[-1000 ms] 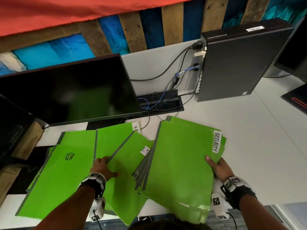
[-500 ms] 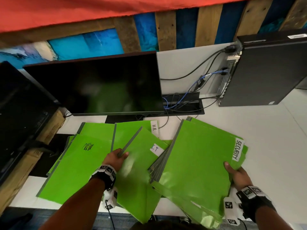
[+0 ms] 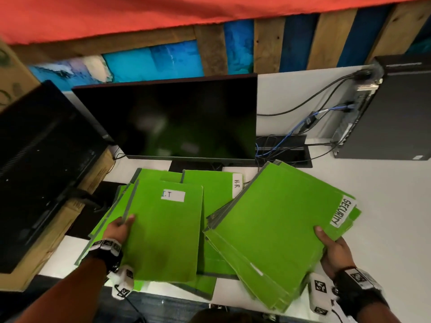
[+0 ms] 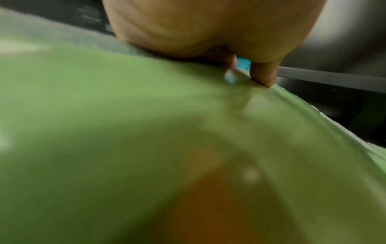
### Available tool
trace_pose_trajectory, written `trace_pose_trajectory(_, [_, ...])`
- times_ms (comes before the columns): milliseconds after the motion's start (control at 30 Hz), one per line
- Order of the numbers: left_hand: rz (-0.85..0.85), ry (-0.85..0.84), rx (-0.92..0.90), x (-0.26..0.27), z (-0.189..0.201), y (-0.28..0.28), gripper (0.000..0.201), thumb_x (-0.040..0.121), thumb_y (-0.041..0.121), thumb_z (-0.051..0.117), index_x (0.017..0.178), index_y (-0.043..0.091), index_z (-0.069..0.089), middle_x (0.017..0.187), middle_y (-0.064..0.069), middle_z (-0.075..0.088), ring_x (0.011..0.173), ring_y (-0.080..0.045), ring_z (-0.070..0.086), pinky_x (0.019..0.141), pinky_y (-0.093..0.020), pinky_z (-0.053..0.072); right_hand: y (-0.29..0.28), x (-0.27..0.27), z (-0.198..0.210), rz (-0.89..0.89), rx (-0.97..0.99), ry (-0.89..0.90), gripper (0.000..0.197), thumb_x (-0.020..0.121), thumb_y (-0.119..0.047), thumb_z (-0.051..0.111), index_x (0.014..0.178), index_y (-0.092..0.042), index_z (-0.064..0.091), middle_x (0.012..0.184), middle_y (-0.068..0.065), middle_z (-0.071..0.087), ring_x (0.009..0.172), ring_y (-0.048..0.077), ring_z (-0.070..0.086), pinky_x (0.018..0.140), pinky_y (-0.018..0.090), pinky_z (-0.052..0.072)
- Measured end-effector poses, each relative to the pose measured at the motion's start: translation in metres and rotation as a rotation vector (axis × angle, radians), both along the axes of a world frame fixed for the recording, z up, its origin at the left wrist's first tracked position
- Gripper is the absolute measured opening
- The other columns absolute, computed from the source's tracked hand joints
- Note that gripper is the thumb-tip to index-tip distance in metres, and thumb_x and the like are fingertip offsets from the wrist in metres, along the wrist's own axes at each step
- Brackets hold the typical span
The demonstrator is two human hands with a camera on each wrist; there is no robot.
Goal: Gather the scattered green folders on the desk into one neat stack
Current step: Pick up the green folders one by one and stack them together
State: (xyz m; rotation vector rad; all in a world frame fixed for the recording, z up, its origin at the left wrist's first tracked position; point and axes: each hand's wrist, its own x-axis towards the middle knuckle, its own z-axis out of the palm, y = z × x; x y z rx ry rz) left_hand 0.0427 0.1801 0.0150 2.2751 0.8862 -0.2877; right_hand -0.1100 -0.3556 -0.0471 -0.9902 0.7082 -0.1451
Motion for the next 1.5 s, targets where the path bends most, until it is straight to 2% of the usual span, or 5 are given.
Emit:
trace_pose_trajectory(433, [0.017, -0.063, -0.184, 0.022, -0.013, -0.045, 0.056, 0.094, 0.041, 0.052, 0.127, -0.004, 0.054, 0.131, -0.025, 0.055, 0.119, -0.04, 0.053, 0.105, -0.042, 0.038, -0.038, 0.01, -0.014, 0.187, -0.159, 0.313, 0.085, 0.056, -0.044, 0.086, 0.119, 0.006, 0.055, 0.082, 0.008, 0.075, 0.066, 0.025, 0.072, 0.051, 0.029, 0.056])
trace_pose_trajectory(600, [-0.229, -0.006, -0.005, 0.032, -0.023, -0.04, 0.058, 0.091, 0.047, 0.055, 0.129, 0.003, 0.055, 0.13, -0.021, 0.059, 0.121, -0.036, 0.055, 0.104, -0.039, 0.041, -0.044, 0.009, -0.008, 0.122, -0.11, 0.33, 0.036, 0.092, -0.01, 0.054, 0.122, 0.009, 0.052, 0.063, -0.002, 0.073, 0.054, 0.017, 0.069, 0.042, 0.024, 0.052])
trace_pose_trajectory(867, [-0.513, 0.173, 0.053, 0.056, -0.033, -0.073, 0.034, 0.084, 0.049, 0.064, 0.067, 0.021, 0.055, 0.06, 0.0, 0.052, 0.069, -0.023, 0.054, 0.062, -0.027, 0.037, -0.043, 0.007, -0.019, 0.123, -0.136, 0.398, 0.089, 0.046, -0.049, 0.087, 0.12, -0.009, 0.059, 0.091, 0.009, 0.075, 0.092, 0.035, 0.067, 0.071, 0.05, 0.057])
trace_pose_trajectory(1100, [-0.556, 0.253, -0.114, 0.081, -0.046, -0.074, 0.067, 0.064, 0.034, 0.086, 0.118, 0.019, 0.049, 0.117, -0.012, 0.06, 0.103, -0.027, 0.059, 0.094, -0.037, 0.045, -0.034, 0.009, -0.001, 0.108, -0.214, 0.453, 0.065, 0.072, -0.035, 0.074, 0.126, -0.005, 0.055, 0.102, 0.018, 0.067, 0.089, 0.03, 0.066, 0.087, 0.052, 0.05])
trace_pose_trajectory(1500, [-0.459, 0.087, -0.026, 0.082, -0.03, -0.077, 0.062, 0.08, 0.024, 0.075, 0.13, -0.002, 0.049, 0.121, -0.016, 0.058, 0.109, -0.027, 0.054, 0.095, -0.033, 0.042, -0.054, -0.002, -0.033, 0.173, -0.244, 0.502, 0.102, 0.019, -0.07, 0.083, 0.105, -0.019, 0.063, 0.099, 0.012, 0.072, 0.09, 0.036, 0.069, 0.082, 0.06, 0.052])
